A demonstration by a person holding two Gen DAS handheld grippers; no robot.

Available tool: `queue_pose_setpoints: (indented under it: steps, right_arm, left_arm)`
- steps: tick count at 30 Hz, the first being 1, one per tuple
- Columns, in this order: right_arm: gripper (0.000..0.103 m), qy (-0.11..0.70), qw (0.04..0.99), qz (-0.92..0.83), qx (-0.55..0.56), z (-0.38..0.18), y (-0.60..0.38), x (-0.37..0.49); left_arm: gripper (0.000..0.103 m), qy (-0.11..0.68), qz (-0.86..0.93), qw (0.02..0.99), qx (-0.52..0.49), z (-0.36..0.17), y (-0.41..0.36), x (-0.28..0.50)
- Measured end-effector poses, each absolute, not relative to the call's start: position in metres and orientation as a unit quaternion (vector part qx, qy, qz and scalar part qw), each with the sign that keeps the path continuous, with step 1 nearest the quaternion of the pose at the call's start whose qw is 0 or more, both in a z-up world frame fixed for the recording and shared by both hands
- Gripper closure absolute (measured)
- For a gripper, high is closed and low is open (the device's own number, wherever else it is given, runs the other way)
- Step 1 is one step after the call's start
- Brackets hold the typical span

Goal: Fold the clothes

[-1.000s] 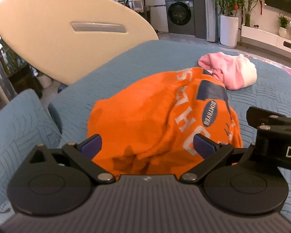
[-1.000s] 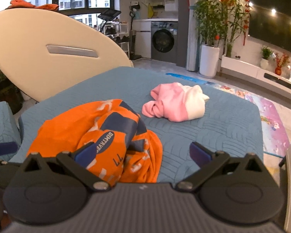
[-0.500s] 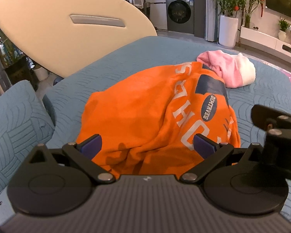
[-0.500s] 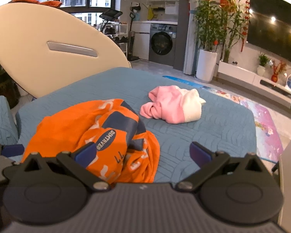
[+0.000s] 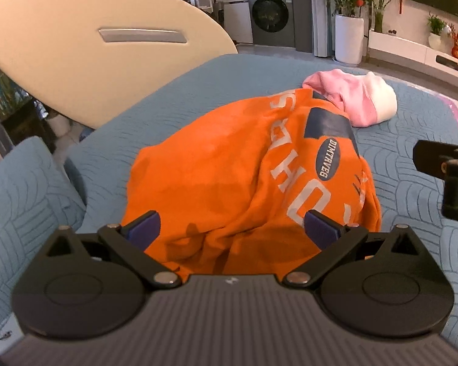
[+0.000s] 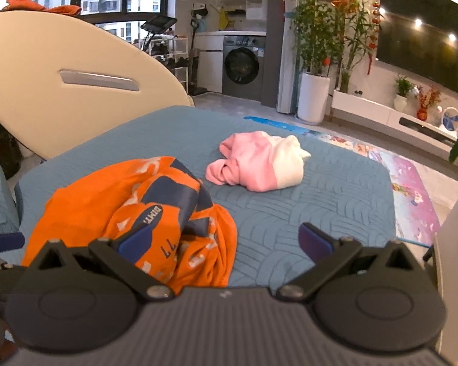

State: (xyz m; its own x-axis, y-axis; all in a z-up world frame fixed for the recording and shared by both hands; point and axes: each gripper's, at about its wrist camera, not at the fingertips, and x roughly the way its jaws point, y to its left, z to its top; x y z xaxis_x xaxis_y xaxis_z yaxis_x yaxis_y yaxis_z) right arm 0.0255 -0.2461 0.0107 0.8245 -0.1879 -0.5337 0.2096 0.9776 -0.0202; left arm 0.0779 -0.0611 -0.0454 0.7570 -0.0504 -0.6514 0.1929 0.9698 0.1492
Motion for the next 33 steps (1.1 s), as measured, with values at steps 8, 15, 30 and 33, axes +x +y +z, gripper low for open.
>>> queue_pose_setpoints:
  steps: [8, 15, 30, 33]
  right_arm:
    - [0.000, 0.277, 0.955, -0.105, 0.013, 0.010, -0.246, 0.024]
    - [0.000, 0.278, 0.953, -0.116, 0.033, 0.012, -0.257, 0.024]
    - [0.000, 0.312, 0.943, -0.107, 0.035, -0.008, -0.258, 0.038]
    - [0.000, 0.317, 0.941, -0.110, 0.041, -0.012, -0.262, 0.040]
  left_arm:
    - [0.000, 0.325, -0.087, 0.937, 0.094, -0.042, -0.058, 0.072]
    - [0.000, 0.320, -0.143, 0.932, 0.092, -0.037, -0.060, 0.066]
    - [0.057, 0.373, -0.123, 0.908, 0.143, -0.097, -0.091, 0.091]
    - [0.075, 0.394, -0.117, 0.905, 0.107, -0.096, -0.079, 0.099]
